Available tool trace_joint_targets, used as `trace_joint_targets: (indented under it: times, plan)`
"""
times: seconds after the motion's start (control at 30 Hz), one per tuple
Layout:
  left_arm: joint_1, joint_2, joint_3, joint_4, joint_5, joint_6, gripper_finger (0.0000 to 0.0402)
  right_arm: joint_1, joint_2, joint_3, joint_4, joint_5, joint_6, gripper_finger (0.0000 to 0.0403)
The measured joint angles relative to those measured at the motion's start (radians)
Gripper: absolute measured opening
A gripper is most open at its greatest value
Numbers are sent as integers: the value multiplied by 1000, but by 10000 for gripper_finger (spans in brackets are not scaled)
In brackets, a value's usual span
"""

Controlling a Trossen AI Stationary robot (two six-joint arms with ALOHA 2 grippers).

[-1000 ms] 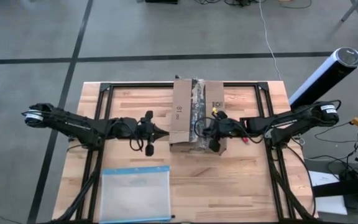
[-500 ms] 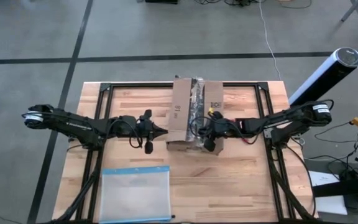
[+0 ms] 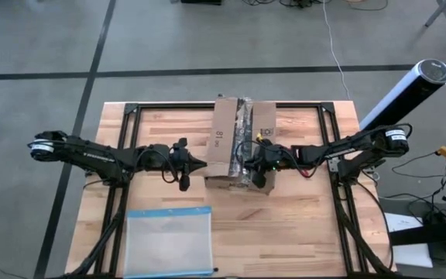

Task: Unpack boxes
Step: Break down the box using the red cutter

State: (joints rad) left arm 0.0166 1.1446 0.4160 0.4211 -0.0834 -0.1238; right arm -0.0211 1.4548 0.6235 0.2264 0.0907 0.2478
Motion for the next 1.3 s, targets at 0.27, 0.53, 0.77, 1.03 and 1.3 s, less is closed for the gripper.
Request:
trace_joint_targets:
  times: [0.27, 0.53, 0.77, 1.03, 1.3]
  plan:
    - [0, 0, 2, 9, 7, -17, 0, 144, -5, 1, -3, -29, 53, 23]
    - [0, 0, 2, 14, 18, -21, 0, 233, -23, 34, -25, -57, 79, 23]
    - [0, 0, 2, 5, 18, -21, 0, 216, -29, 89, -19, -52, 16, 23]
    - [0, 0, 1, -22, 18, -21, 0, 158, -30, 93, -59, 71, -22, 23]
    - [0, 0, 1, -44, 16, -21, 0, 66, -22, 94, -118, 93, -21, 23]
